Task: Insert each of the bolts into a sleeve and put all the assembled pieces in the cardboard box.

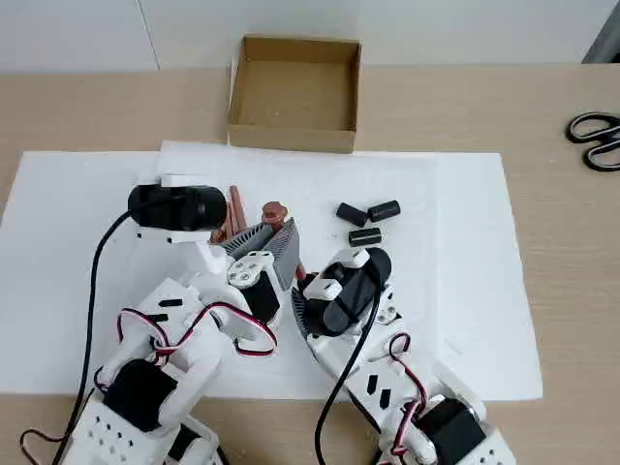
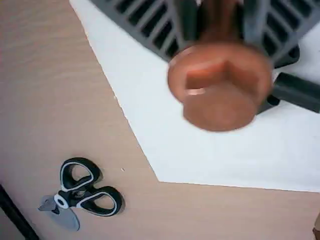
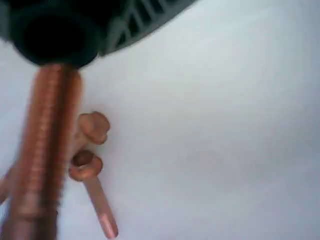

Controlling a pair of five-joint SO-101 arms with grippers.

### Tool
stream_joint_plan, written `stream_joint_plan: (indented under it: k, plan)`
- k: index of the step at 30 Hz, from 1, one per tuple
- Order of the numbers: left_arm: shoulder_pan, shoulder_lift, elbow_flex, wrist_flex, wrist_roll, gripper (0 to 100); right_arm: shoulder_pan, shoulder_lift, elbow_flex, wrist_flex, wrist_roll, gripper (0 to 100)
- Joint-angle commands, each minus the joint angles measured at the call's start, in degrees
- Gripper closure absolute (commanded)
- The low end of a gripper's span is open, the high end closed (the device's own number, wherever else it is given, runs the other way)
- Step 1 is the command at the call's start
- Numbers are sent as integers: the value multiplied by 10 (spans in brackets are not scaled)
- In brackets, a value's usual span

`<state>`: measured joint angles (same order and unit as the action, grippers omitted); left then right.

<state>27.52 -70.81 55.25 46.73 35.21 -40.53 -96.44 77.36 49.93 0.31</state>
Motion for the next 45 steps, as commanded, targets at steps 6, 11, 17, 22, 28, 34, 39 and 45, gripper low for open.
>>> stream_joint_plan:
  k: [6, 11, 17, 22, 28, 34, 39, 45]
  plan:
    - [17, 0, -36, 4, 5, 995, -2, -8, -2, -15, -4, 995]
    - [18, 0, -36, 18, 5, 995, -1, -8, 6, -22, -4, 995]
    - [19, 0, -32, 25, 4, 995, -1, -8, 13, -31, -4, 995]
    - [24, 0, -18, 22, -12, 995, -1, -8, 13, -31, -4, 995]
    - [28, 0, -7, 20, -26, 995, -2, -8, 13, -31, -4, 995]
    - [27, 0, -7, 21, -61, 995, -2, -8, 12, -31, -4, 995]
    - [28, -1, 9, 22, -71, 995, -2, -8, 11, -30, -4, 995]
    - [29, -4, 19, 20, -70, 995, -2, -8, 11, -29, -4, 995]
